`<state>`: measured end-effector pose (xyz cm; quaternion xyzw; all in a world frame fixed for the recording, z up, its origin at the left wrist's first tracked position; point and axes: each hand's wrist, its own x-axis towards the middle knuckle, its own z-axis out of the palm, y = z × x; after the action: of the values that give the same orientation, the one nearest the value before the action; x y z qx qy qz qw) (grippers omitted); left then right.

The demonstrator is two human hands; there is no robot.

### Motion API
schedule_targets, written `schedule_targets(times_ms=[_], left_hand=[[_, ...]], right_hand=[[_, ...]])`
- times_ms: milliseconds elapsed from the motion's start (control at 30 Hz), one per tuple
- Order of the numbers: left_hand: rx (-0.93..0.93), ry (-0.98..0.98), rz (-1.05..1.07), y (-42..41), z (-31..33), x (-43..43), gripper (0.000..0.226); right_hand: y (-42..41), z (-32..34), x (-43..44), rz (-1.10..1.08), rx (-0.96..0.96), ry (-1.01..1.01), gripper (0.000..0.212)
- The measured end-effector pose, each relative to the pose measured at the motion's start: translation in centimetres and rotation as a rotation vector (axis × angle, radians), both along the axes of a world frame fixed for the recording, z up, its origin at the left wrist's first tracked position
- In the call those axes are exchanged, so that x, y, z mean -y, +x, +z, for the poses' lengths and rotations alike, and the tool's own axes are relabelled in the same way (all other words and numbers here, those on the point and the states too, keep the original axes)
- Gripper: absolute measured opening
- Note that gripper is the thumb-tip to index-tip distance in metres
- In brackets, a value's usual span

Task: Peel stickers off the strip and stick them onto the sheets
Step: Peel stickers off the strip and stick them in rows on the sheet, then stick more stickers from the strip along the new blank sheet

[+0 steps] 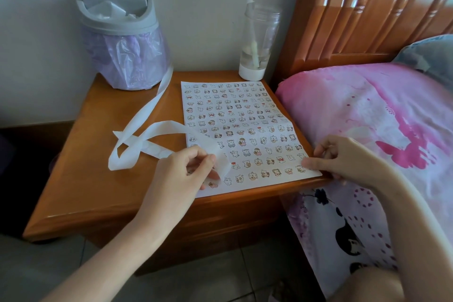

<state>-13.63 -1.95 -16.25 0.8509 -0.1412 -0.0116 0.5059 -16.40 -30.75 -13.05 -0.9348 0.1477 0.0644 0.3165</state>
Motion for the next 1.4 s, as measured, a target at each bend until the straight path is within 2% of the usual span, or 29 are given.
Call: schedule_targets(times_ms=[200,367,467,533,667,933,1100,1167,1267,1400], left_hand=[[-0.001,-0.008,-0.004,0.1,-0.1,0.0,0.009],[-0.013,-0.013,-0.005,0.0,0.0,0.0,0.008],[-0.037,-0.027,-0.003,0.2,0.0,-0.1,0.011],[-0.057,-0.048,0.003,0.3,0.0,-0.1,0.014],[-0.076,-0.114,0.019,0.5,0.5,-0.4,0.017],[-0.021,-0.261,0.121,0.9,2.6,-1.7,0.012],[-0.008,-0.259,0.140,1.3,3.2,-2.4,0.014],[-0.004,-0.265,0.152,1.4,3.4,-2.8,0.015],[0.003,-0.285,0.177,1.7,3.6,-3.3,0.015],[-0.005,-0.304,0.202,2.0,4.1,-3.9,0.014]], right_hand=[[0.1,-0.5,0.1,-0.003,0.035,-0.045,0.014],[0.2,-0.4,-0.1,0.001,0.022,-0.034,0.025],[0.2,-0.4,-0.4,-0.002,0.043,-0.067,0.018],[0.4,-0.5,-0.8,-0.029,0.125,-0.090,0.012],[1.4,-0.2,-2.8,-0.138,0.386,-0.080,0.015],[5.4,-1.7,-4.9,-0.222,0.361,-0.149,0.052],[5.7,-1.8,-5.3,-0.275,0.289,-0.217,0.073],[5.9,-1.8,-5.0,-0.271,0.280,-0.205,0.062],[6.0,-2.0,-4.6,-0.307,0.376,-0.143,0.034],[6.2,-1.9,-4.5,-0.338,0.384,0.000,0.032]])
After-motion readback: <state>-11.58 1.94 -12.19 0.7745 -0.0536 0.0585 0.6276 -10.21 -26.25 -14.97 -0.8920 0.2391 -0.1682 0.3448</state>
